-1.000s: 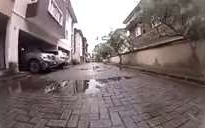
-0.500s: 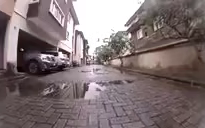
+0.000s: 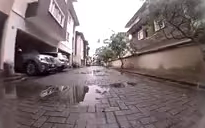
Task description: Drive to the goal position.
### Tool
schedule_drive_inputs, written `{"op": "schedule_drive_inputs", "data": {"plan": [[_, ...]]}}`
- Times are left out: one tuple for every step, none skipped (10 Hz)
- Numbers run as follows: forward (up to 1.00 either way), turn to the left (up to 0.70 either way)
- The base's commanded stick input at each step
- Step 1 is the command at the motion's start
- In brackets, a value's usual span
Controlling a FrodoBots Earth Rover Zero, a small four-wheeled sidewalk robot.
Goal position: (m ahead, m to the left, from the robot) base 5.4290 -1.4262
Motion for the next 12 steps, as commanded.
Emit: {"op": "schedule_drive_inputs", "data": {"plan": [[0.50,0.00],[0.50,0.00],[0.50,0.00],[0.50,0.00],[0.50,0.00],[0.50,0.00],[0.50,0.00],[0.50,0.00],[0.50,0.00],[0.50,0.00],[0.50,0.00],[0.50,0.00]]}}
